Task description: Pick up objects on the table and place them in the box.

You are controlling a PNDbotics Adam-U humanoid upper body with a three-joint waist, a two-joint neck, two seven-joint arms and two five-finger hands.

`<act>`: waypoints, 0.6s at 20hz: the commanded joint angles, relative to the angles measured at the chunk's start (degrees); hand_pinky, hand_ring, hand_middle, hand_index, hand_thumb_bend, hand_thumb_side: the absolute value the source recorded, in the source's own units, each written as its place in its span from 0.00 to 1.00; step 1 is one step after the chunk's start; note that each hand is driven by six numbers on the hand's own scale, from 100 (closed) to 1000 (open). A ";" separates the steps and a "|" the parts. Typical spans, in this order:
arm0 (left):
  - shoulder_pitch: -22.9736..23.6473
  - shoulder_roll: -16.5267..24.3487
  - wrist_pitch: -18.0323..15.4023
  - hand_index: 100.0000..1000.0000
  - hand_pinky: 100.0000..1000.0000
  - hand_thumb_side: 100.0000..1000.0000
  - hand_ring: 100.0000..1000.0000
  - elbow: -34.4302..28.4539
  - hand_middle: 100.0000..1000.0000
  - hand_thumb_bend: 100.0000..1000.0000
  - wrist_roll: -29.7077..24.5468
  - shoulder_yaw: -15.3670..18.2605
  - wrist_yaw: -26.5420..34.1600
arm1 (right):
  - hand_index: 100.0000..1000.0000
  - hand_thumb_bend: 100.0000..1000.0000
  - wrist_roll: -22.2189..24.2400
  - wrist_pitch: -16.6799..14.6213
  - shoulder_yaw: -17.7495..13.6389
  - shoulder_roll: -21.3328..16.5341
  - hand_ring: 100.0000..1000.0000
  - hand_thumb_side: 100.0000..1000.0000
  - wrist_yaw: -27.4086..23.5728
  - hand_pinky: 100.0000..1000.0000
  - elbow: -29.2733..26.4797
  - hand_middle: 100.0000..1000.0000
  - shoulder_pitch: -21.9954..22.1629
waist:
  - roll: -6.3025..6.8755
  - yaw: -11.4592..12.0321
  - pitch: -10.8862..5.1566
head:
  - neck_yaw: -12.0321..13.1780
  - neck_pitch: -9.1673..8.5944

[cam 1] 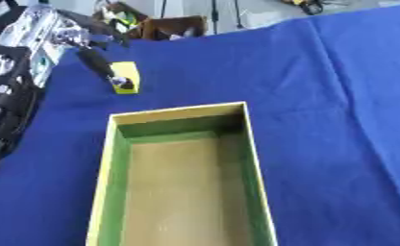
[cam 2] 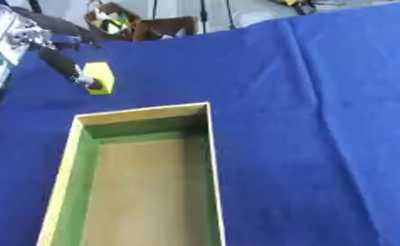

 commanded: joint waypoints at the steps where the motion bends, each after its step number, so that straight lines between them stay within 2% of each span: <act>1: -1.28 2.70 -0.41 1.00 0.68 0.66 0.84 -1.03 1.00 0.43 -0.08 0.93 -1.80 | 0.74 0.00 -0.01 0.15 -0.12 -1.54 0.59 0.61 0.36 0.52 -1.05 0.44 -0.54 | -0.15 -0.18 -1.02 | 0.32 -0.87; 4: -0.98 3.03 -0.73 1.00 0.68 0.62 0.83 -0.58 1.00 0.37 0.04 1.20 -3.20 | 0.74 0.00 -0.02 0.13 -0.07 -1.55 0.59 0.62 0.41 0.52 -1.05 0.44 -0.66 | -0.05 -0.46 -0.76 | 0.54 -1.06; 12: -0.14 3.30 -0.79 1.00 0.66 0.59 0.82 0.99 1.00 0.31 0.50 1.57 -2.05 | 0.74 0.00 -0.14 0.15 0.15 -1.37 0.59 0.62 0.52 0.52 -1.05 0.44 -1.11 | -0.36 -1.49 0.35 | 0.97 -1.74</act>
